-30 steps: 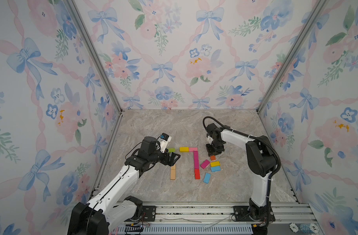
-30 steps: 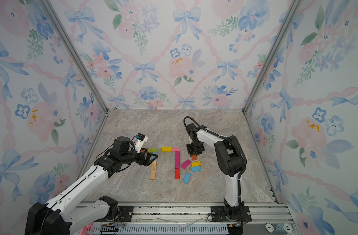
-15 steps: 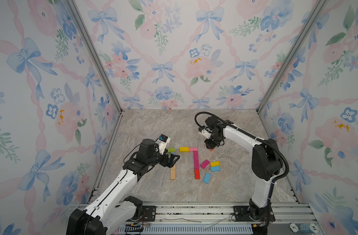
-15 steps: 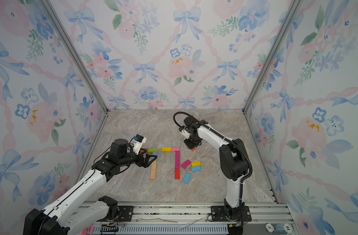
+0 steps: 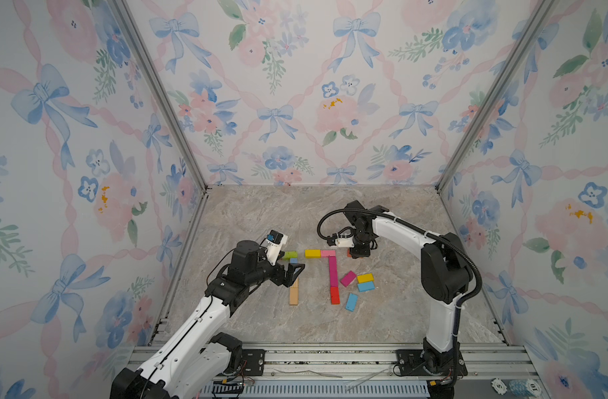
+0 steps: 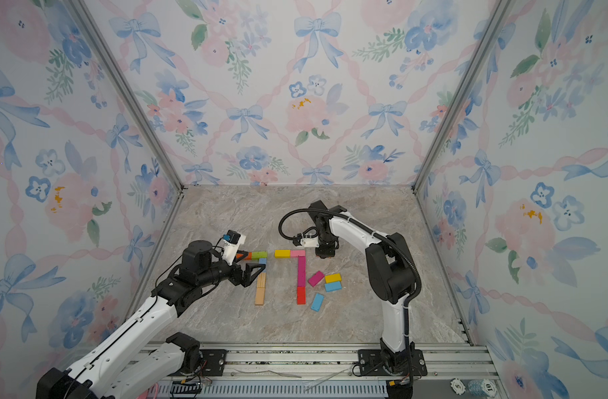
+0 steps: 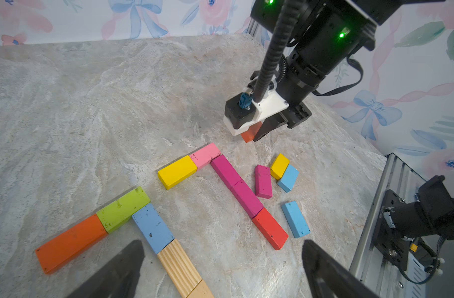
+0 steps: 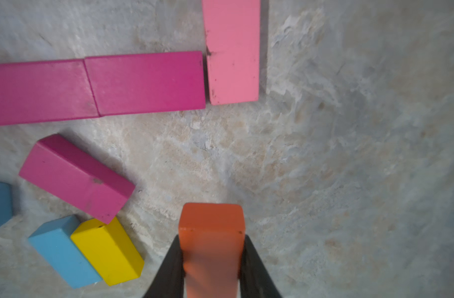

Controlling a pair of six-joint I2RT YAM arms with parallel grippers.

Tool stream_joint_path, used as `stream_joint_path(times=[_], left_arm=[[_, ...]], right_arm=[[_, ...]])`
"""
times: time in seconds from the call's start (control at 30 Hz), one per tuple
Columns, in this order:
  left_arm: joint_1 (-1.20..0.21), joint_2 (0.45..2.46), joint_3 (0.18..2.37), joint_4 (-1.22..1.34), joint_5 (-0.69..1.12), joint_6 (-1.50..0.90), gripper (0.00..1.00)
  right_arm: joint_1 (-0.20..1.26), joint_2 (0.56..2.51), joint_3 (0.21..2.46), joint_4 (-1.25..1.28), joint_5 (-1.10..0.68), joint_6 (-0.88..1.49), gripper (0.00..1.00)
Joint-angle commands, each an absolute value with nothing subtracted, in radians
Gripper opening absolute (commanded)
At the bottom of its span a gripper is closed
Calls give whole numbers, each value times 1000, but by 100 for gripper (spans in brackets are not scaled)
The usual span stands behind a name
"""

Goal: Assemble the number 7 with building blocks
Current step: Place the building block at the center of the board.

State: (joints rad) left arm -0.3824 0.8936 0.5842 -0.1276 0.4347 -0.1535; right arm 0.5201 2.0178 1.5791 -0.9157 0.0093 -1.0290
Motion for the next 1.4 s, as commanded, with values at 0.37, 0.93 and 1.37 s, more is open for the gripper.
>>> stream_joint_path(times=[0.37, 0.93, 1.37], left_arm=[[-374, 883, 560, -98, 446, -108, 98], [-370, 904, 563, -94, 452, -101, 98], [-370, 901, 561, -95, 454, -107, 98]], right_arm=[[526, 2152, 1675, -908, 55, -1117, 16], [522, 2208, 1705, -949, 13, -1121, 16], [512, 2164, 1617, -940, -4, -1102, 16]])
